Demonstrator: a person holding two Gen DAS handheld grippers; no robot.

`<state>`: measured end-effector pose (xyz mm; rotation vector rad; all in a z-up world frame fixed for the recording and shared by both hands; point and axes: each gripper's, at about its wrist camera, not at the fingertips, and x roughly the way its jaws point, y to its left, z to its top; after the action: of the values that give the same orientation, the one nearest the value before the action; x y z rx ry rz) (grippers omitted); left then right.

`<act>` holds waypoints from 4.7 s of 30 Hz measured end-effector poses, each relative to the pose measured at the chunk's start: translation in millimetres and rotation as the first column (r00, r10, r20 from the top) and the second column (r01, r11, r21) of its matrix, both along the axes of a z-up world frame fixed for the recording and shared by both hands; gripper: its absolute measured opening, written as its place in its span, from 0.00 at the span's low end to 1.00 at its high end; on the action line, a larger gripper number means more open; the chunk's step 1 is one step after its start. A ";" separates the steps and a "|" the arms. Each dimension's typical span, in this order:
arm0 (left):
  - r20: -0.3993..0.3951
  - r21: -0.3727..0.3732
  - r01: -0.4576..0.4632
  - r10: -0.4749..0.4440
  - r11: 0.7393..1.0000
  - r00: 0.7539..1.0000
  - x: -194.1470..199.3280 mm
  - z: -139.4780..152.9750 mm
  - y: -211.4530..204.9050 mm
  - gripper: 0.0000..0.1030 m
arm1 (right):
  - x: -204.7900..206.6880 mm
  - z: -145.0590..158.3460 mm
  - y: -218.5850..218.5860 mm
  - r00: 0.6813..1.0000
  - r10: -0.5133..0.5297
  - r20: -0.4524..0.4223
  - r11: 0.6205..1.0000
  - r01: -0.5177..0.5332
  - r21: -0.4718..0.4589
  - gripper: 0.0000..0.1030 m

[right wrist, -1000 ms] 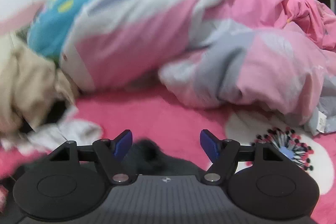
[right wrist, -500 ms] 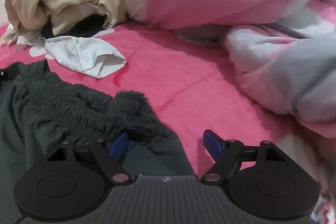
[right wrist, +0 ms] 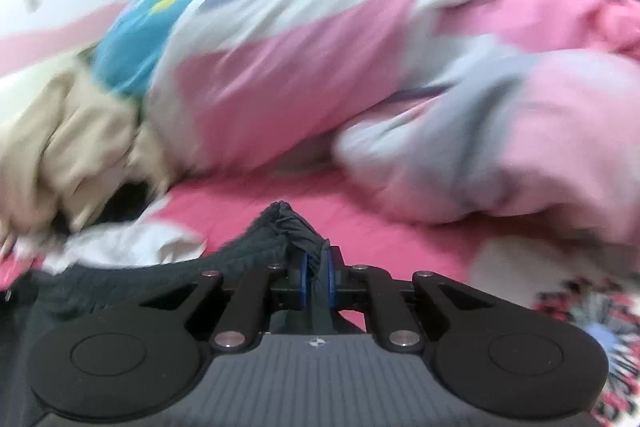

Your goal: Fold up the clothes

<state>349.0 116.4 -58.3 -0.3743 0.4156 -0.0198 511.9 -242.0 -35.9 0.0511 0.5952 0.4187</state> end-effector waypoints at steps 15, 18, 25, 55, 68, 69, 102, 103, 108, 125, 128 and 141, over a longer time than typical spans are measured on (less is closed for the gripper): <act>-0.125 -0.149 0.000 -0.019 0.989 0.992 16.1 -17.6 18.6 0.40 | 21.4 -5.9 -7.0 0.958 -0.274 -0.088 0.961 0.277 0.023 0.69; -0.137 -0.231 -0.008 -0.025 0.973 0.990 15.2 -16.6 28.2 0.52 | -8.4 10.6 -36.2 0.941 -0.302 -0.155 0.931 0.326 0.164 0.78; -0.088 -0.370 -0.033 0.000 0.929 0.996 3.8 -1.6 48.7 0.62 | -81.4 47.5 -98.5 0.898 -0.317 -0.305 0.791 0.428 0.437 0.78; -0.162 -0.377 0.141 -0.215 0.915 0.963 -287.9 5.5 50.8 0.59 | -484.6 17.1 131.4 0.861 0.500 0.093 0.843 -0.460 -0.278 0.73; -0.125 -0.273 0.317 -0.360 0.908 0.924 -296.4 9.0 12.2 0.59 | -402.8 -4.8 -8.3 0.995 0.011 -0.100 0.861 0.041 0.507 0.06; -0.132 -0.271 0.332 -0.376 0.904 0.917 -293.3 8.1 5.9 0.59 | -395.3 -16.9 -28.5 0.985 -0.024 -0.174 0.783 0.126 0.609 0.06; -0.139 -0.268 0.391 -0.437 0.881 0.889 -273.0 -7.9 -42.5 0.59 | -415.4 40.2 17.5 0.989 0.148 -0.010 0.893 -0.129 0.431 0.01; -0.130 -0.281 0.382 -0.429 0.881 0.894 -275.3 -7.3 -35.9 0.59 | -416.9 44.4 21.0 0.987 0.161 0.001 0.890 -0.145 0.432 0.01; -0.087 -0.351 0.314 -0.365 0.882 0.927 -287.6 -6.9 11.9 0.59 | -424.7 67.6 40.3 0.970 0.237 0.057 0.850 -0.236 0.471 0.01; -0.056 -0.532 0.061 -0.107 0.844 0.993 -308.8 -11.7 132.5 0.59 | -430.3 42.2 216.2 0.855 0.515 0.057 0.796 -0.502 0.339 0.01; -0.078 -0.529 0.032 -0.087 0.848 0.993 -311.6 -14.3 143.2 0.59 | -424.0 20.4 234.9 0.851 0.525 0.019 0.805 -0.504 0.312 0.01; -0.144 -0.484 0.039 -0.123 0.874 0.982 -312.9 -18.0 134.7 0.61 | -415.7 -11.3 214.0 0.823 0.539 -0.179 0.813 -0.454 0.364 0.54</act>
<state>36.1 251.1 -76.3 -0.8548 0.5984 -0.1773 96.2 -28.0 -47.2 0.2580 0.8163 1.0379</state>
